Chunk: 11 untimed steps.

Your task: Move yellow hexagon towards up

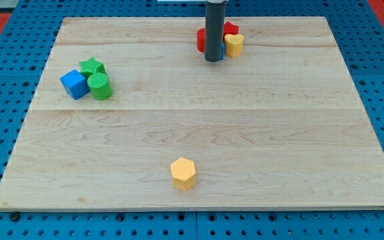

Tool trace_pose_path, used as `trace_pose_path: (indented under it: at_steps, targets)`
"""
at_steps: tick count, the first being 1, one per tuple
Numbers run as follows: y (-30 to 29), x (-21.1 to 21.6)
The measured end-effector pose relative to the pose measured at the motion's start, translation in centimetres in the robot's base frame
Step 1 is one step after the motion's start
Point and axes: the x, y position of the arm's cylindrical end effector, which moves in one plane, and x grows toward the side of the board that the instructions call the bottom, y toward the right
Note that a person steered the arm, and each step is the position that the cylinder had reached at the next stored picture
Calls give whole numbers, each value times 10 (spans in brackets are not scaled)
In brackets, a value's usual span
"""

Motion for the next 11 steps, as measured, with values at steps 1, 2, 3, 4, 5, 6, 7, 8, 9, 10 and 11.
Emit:
trace_pose_path:
  at_steps: [1, 2, 3, 4, 5, 6, 7, 8, 9, 10, 11]
  targets:
    - [12, 55]
    - [17, 164]
    - [11, 250]
    - [-9, 296]
    - [-61, 276]
    - [-69, 240]
    - [-72, 183]
    - [-54, 215]
    - [-82, 217]
    - [-116, 185]
    - [-111, 170]
